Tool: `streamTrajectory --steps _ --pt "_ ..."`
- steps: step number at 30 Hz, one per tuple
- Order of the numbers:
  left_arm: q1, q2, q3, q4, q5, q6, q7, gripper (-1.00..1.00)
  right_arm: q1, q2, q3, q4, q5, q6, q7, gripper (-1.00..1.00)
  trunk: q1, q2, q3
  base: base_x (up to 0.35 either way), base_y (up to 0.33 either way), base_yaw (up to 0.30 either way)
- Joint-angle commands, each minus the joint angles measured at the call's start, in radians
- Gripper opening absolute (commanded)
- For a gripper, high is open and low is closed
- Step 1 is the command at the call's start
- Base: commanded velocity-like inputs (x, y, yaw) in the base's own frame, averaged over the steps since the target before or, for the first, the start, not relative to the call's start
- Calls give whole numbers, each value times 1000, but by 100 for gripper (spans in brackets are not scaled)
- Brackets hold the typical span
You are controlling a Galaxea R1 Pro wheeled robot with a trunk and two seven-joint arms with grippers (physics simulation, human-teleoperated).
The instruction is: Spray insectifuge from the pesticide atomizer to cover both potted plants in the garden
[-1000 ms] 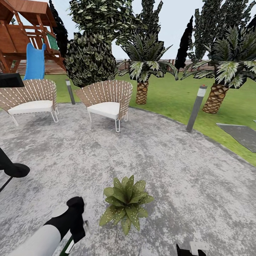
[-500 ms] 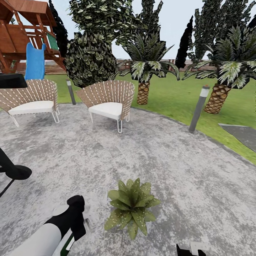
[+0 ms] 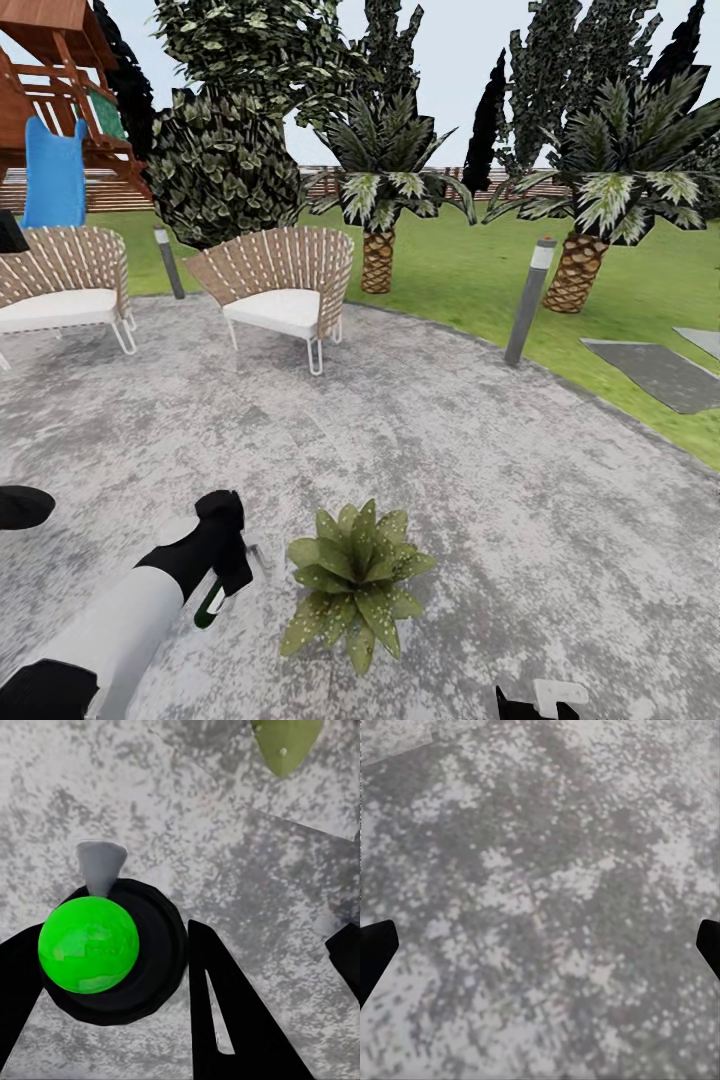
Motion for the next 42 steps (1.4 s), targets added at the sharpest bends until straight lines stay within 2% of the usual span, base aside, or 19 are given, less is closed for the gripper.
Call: streamTrajectory --steps 1,6,13,17,19,22,34,38,41,42 --pt "-13 4 -5 -1 -4 7 -13 -100 -1 0 -8 1 11 -3 0 100 0 0 -1 0 0 -3" --pt "-32 8 -5 -1 -8 -1 -29 -100 -1 -1 -7 1 12 -3 1 100 0 0 -1 0 0 0" --pt "-31 9 -3 -3 -45 -4 -33 -100 -1 -1 -6 1 12 -3 1 100 0 0 -1 0 0 0" --pt "-22 10 -3 0 -43 -18 -34 -100 -1 -1 -6 1 12 -3 2 100 0 0 -1 0 0 0" --pt "-19 12 -1 1 -40 -68 -34 -100 -1 -1 -6 2 12 -3 2 100 0 0 -1 0 0 0" --pt "-19 12 5 2 -40 -100 -38 -100 -1 -1 -6 1 12 -3 2 100 0 0 -1 0 0 0" --pt "-17 4 -4 3 -41 -98 -41 -100 -1 -1 -6 1 11 -3 -1 100 0 0 -1 82 27 -1" --pt "-11 8 -2 8 -39 -106 -40 -100 -1 -1 -6 1 11 -3 -1 100 0 0 -1 5 2 -216" --pt "0 10 -2 42 -38 -110 -38 -100 -1 -1 -6 1 11 -3 -2 100 0 0 -1 0 0 -231" --pt "2 12 -1 76 -36 -111 -34 -100 -1 -1 -6 1 11 -3 -2 100 0 0 -1 0 0 -68"
